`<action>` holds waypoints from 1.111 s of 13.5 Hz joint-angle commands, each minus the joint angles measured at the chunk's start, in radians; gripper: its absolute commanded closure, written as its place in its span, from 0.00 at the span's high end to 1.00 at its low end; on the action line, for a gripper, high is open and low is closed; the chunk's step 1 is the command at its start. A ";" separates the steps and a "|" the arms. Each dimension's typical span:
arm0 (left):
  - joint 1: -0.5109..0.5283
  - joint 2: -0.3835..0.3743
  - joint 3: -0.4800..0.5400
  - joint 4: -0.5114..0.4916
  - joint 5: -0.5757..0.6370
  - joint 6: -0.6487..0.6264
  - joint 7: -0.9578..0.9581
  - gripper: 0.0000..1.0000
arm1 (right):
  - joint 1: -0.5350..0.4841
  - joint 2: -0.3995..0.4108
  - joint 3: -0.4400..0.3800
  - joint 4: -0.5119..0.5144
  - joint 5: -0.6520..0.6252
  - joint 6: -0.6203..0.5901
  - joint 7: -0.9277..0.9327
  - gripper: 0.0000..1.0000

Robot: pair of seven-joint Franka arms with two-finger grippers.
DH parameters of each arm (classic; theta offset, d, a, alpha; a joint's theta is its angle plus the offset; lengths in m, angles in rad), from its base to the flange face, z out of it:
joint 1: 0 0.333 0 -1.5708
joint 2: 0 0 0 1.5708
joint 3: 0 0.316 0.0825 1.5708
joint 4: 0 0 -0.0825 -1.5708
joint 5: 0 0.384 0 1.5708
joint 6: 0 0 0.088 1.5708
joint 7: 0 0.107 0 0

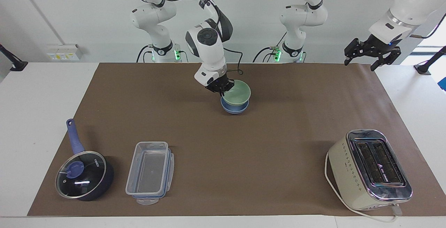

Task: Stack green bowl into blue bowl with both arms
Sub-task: 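Lower the green bowl into the blue bowl with the right gripper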

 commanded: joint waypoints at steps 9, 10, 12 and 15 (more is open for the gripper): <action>-0.001 -0.021 -0.005 -0.019 0.020 -0.002 0.003 1.00 | 0.004 0.010 -0.003 -0.036 0.026 0.040 -0.068 0.00; -0.001 -0.021 -0.005 -0.022 0.020 -0.002 0.003 1.00 | 0.004 0.017 -0.003 -0.036 0.026 0.051 -0.068 0.00; -0.001 -0.021 -0.005 -0.022 0.018 -0.002 0.003 1.00 | 0.004 0.023 -0.003 -0.036 0.026 0.066 -0.070 0.00; -0.001 -0.021 -0.005 -0.019 0.017 0.000 0.003 1.00 | 0.001 0.025 -0.003 -0.036 0.026 0.068 -0.073 0.00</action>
